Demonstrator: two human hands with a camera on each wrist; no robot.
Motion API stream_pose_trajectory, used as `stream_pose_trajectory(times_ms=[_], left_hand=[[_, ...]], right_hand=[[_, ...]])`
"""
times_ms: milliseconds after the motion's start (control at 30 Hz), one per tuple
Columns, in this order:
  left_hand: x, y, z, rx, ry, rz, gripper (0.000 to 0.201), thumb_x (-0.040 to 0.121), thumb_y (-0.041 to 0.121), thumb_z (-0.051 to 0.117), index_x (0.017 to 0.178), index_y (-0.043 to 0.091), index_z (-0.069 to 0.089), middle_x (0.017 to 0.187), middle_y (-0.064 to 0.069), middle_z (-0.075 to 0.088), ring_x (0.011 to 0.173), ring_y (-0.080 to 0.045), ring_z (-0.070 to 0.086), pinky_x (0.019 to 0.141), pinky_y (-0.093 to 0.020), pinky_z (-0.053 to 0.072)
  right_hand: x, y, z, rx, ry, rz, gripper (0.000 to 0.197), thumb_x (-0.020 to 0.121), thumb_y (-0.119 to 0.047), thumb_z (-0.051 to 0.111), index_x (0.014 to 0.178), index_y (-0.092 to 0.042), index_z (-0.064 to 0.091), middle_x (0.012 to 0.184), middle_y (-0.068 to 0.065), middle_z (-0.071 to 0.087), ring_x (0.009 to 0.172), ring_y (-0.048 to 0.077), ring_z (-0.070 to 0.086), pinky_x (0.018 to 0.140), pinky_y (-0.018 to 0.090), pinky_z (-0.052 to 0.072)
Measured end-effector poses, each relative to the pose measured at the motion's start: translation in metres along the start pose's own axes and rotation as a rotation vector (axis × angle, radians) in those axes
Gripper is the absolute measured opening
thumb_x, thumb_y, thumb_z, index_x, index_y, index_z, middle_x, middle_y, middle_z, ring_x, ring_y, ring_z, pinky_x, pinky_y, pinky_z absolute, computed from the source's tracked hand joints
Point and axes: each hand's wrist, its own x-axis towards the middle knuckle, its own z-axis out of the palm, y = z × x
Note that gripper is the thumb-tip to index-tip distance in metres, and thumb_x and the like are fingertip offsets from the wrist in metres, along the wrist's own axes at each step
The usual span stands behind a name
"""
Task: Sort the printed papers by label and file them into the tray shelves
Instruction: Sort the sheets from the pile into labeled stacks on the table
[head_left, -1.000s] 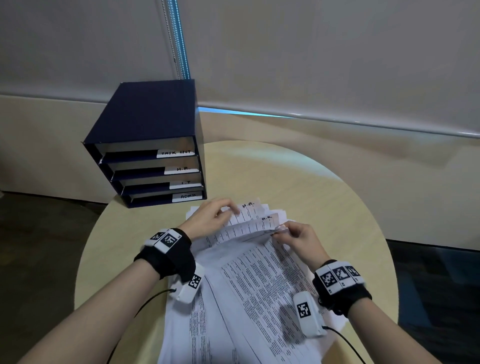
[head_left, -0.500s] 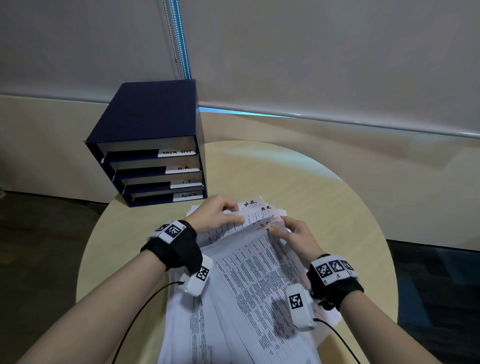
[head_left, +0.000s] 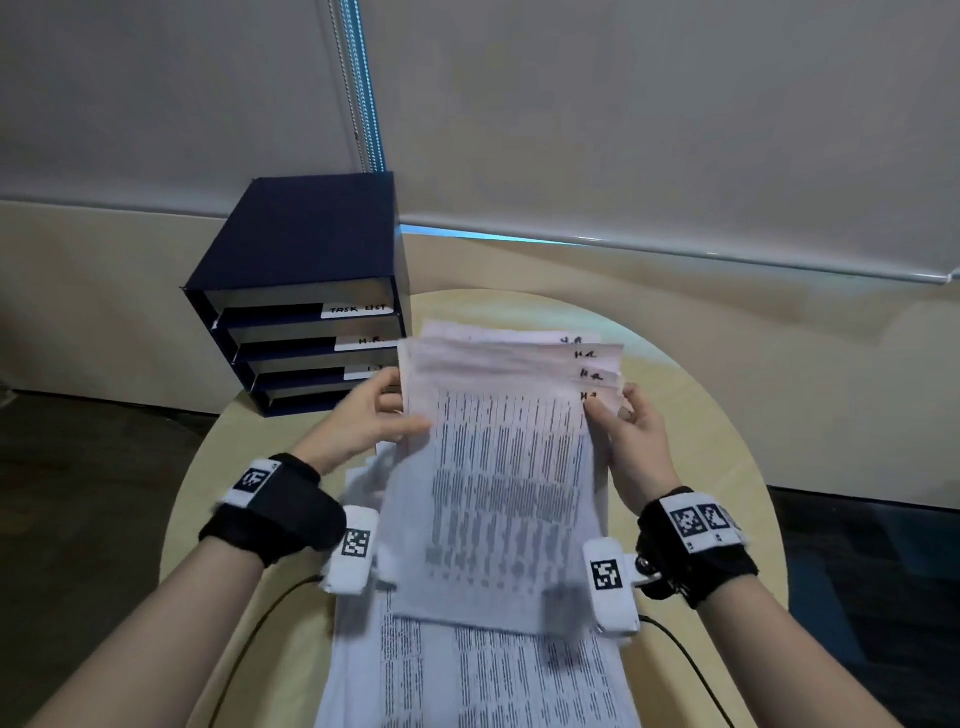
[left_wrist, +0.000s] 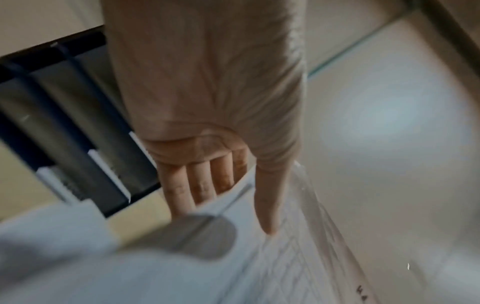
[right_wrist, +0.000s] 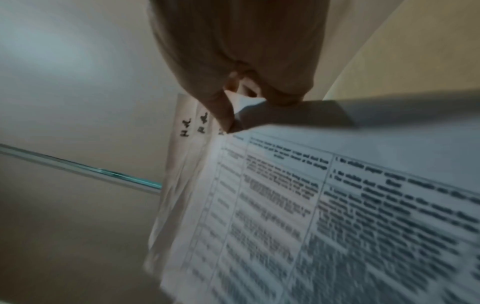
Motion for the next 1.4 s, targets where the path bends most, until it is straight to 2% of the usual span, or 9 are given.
stream_pose_trajectory(times_ms=[267,367,500,633,767,1000,1167,1300,1400], left_hand=[[-0.030,0.019,0.060,-0.197,0.509,0.299,0.027,0.099,0.013,0.048,0.125,0.019,0.050,0.120,0.005,0.063,0.111,-0.007,0.061,0.093,-0.024,0.051],[-0.041,0.004,0.081,-0.064,0.539,0.354,0.030,0.102,0.020,0.040,0.117,0.046,0.035,0.118,0.011,0.058,0.104,-0.009,0.060,0.088,-0.025,0.049],[-0.037,-0.037,0.092,-0.068,0.522,0.254,0.040,0.098,0.027,0.051,0.124,0.047,0.027,0.127,0.027,0.047,0.118,-0.008,0.054,0.099,-0.031,0.042],[-0.019,-0.060,0.084,-0.399,0.534,0.075,0.023,0.091,0.024,0.063,0.110,0.026,0.050,0.110,0.009,0.066,0.113,-0.022,0.061,0.092,-0.034,0.050],[-0.006,-0.071,0.082,-0.500,0.501,-0.022,0.043,0.078,0.040,0.070,0.117,0.031,0.055,0.123,0.001,0.064,0.117,-0.020,0.059,0.105,-0.047,0.042],[0.007,-0.083,0.093,-0.575,0.640,-0.077,0.049,0.096,0.020,0.054,0.143,0.014,0.039,0.131,0.006,0.049,0.123,-0.014,0.045,0.104,-0.027,0.031],[0.017,-0.092,0.106,-0.405,0.674,-0.131,0.021,0.080,0.050,0.047,0.100,0.044,0.044,0.118,0.001,0.056,0.116,-0.028,0.052,0.101,-0.046,0.041],[0.032,-0.121,0.116,-0.235,0.598,-0.235,0.075,0.071,0.072,0.044,0.135,0.038,0.024,0.147,-0.008,0.039,0.129,-0.031,0.044,0.109,-0.054,0.033],[0.039,-0.124,0.117,-0.214,0.592,-0.286,0.078,0.086,0.062,0.045,0.150,0.027,0.018,0.154,-0.007,0.032,0.140,-0.028,0.032,0.115,-0.049,0.026]], right_hand=[[-0.031,-0.038,0.036,0.221,0.007,-0.180,0.046,0.082,0.006,0.060,0.117,-0.020,0.048,0.095,0.004,0.067,0.083,0.017,0.064,0.074,0.036,0.053],[-0.042,-0.029,0.039,0.094,-0.054,-0.194,0.034,0.082,-0.002,0.064,0.105,-0.026,0.056,0.098,0.001,0.061,0.090,0.016,0.057,0.081,0.035,0.049],[-0.041,0.002,0.037,-0.056,-0.094,-0.039,0.032,0.080,-0.006,0.067,0.105,-0.023,0.057,0.110,0.002,0.063,0.102,0.016,0.060,0.082,0.026,0.050],[-0.023,0.026,0.029,-0.032,-0.028,0.181,0.034,0.078,-0.015,0.068,0.111,-0.008,0.061,0.108,0.011,0.066,0.101,0.027,0.059,0.093,0.050,0.044],[-0.010,0.037,0.033,0.063,-0.033,0.277,0.062,0.064,-0.027,0.069,0.119,-0.007,0.051,0.106,0.013,0.063,0.096,0.028,0.058,0.087,0.052,0.045],[0.000,0.045,0.038,0.015,0.012,0.267,0.026,0.081,-0.015,0.057,0.105,-0.007,0.060,0.094,0.011,0.059,0.084,0.025,0.054,0.074,0.036,0.045],[-0.004,0.056,0.041,0.046,0.066,0.249,0.026,0.071,-0.015,0.053,0.097,-0.009,0.054,0.091,0.012,0.056,0.083,0.025,0.053,0.072,0.035,0.044],[-0.004,0.076,0.035,-0.191,0.091,0.281,0.026,0.087,-0.004,0.048,0.111,-0.010,0.040,0.106,0.014,0.053,0.082,0.016,0.052,0.064,0.030,0.043],[-0.003,0.090,0.038,-0.233,0.169,0.304,0.026,0.089,0.004,0.044,0.111,-0.009,0.039,0.094,0.011,0.055,0.078,0.019,0.054,0.061,0.029,0.045]])
